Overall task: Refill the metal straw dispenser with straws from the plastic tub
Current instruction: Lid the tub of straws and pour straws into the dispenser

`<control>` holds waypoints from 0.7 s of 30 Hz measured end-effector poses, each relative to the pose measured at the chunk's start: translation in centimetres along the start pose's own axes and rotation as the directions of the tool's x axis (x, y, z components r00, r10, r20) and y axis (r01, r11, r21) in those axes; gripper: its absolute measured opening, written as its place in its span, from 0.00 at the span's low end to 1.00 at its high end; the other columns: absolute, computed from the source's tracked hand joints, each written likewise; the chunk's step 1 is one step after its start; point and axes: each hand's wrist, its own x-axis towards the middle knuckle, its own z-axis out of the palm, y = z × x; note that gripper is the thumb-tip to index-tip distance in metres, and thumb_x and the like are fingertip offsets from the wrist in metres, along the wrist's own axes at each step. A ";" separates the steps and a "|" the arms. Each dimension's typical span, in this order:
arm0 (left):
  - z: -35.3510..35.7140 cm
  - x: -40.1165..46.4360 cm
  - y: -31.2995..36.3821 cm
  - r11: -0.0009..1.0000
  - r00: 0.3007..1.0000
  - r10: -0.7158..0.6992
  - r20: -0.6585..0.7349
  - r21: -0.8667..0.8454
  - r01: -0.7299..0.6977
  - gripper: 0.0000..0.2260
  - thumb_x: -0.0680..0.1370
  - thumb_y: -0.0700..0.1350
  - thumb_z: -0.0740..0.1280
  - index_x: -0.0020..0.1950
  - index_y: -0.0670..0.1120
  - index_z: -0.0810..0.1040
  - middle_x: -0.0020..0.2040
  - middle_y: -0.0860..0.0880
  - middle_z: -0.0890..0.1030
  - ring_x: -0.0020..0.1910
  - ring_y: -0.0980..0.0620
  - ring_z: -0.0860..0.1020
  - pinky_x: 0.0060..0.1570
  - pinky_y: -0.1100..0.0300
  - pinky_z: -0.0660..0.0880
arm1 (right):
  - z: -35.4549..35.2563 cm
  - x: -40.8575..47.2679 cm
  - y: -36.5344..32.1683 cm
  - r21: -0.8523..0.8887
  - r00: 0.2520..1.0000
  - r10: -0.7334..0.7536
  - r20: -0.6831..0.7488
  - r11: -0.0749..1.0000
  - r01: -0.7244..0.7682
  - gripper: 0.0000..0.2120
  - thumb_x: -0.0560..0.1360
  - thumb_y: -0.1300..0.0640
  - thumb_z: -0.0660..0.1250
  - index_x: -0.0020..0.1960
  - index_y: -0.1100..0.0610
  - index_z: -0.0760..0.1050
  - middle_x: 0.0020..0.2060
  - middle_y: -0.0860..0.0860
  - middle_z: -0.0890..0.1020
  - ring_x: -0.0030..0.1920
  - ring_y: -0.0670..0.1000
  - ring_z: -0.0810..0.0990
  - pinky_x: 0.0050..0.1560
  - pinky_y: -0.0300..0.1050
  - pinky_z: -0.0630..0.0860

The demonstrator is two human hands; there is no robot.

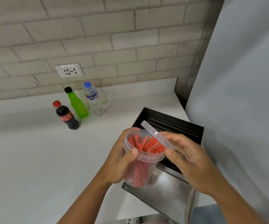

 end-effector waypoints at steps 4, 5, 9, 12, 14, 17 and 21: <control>-0.2 -0.1 -0.1 1.000 1.000 0.007 0.013 0.016 -0.007 0.37 0.78 0.68 0.65 0.77 0.43 0.67 0.68 0.50 0.80 0.67 0.48 0.80 0.63 0.58 0.76 | 0.3 -0.1 0.4 -0.026 1.000 0.027 0.008 0.999 -0.027 0.19 0.83 0.49 0.67 0.73 0.45 0.74 0.69 0.46 0.81 0.71 0.50 0.79 0.68 0.50 0.78; -0.2 0.0 -0.2 1.000 1.000 0.002 0.020 0.023 -0.003 0.39 0.78 0.69 0.65 0.78 0.42 0.65 0.69 0.48 0.79 0.69 0.45 0.79 0.65 0.55 0.76 | 0.5 -0.1 0.5 -0.025 0.999 0.038 0.012 0.999 -0.038 0.20 0.82 0.48 0.68 0.73 0.45 0.73 0.70 0.46 0.80 0.71 0.50 0.79 0.68 0.53 0.78; -0.3 0.1 -0.5 0.999 0.999 -0.004 0.033 0.050 0.002 0.41 0.78 0.71 0.62 0.79 0.41 0.63 0.71 0.44 0.77 0.71 0.41 0.76 0.67 0.52 0.75 | 0.9 -0.2 1.1 -0.017 0.998 0.058 0.016 0.998 -0.058 0.23 0.81 0.44 0.69 0.75 0.43 0.71 0.70 0.45 0.80 0.70 0.50 0.79 0.67 0.56 0.78; -0.5 0.0 -0.7 0.999 0.999 0.001 0.032 0.047 -0.003 0.35 0.79 0.70 0.59 0.79 0.51 0.65 0.71 0.52 0.77 0.72 0.47 0.76 0.66 0.61 0.75 | 1.2 -0.1 1.2 0.020 0.999 0.036 0.010 0.999 -0.036 0.23 0.81 0.44 0.69 0.75 0.43 0.71 0.70 0.46 0.80 0.71 0.50 0.79 0.67 0.49 0.79; -0.4 -0.2 -0.9 1.000 0.999 -0.020 0.030 0.003 0.020 0.35 0.78 0.72 0.59 0.79 0.54 0.66 0.71 0.54 0.77 0.72 0.49 0.76 0.66 0.60 0.75 | 1.4 0.0 1.0 0.083 1.000 0.018 -0.017 0.996 -0.017 0.21 0.82 0.44 0.69 0.74 0.43 0.72 0.69 0.48 0.81 0.69 0.50 0.80 0.64 0.43 0.80; -0.1 -0.2 -1.3 0.986 0.994 -0.105 0.014 -0.127 0.106 0.47 0.74 0.74 0.65 0.81 0.43 0.62 0.74 0.44 0.76 0.73 0.41 0.75 0.70 0.46 0.74 | 1.1 0.5 0.5 0.091 0.998 0.007 -0.060 0.996 -0.001 0.21 0.81 0.41 0.68 0.73 0.43 0.74 0.68 0.48 0.82 0.70 0.51 0.80 0.67 0.47 0.79; 0.5 0.2 -1.0 0.987 0.991 -0.124 0.040 -0.093 0.127 0.44 0.76 0.70 0.66 0.80 0.42 0.61 0.72 0.47 0.77 0.72 0.46 0.76 0.69 0.52 0.74 | 0.5 0.7 0.1 0.043 1.000 -0.003 0.012 0.999 0.003 0.24 0.79 0.45 0.71 0.74 0.44 0.73 0.70 0.47 0.80 0.70 0.50 0.79 0.66 0.45 0.79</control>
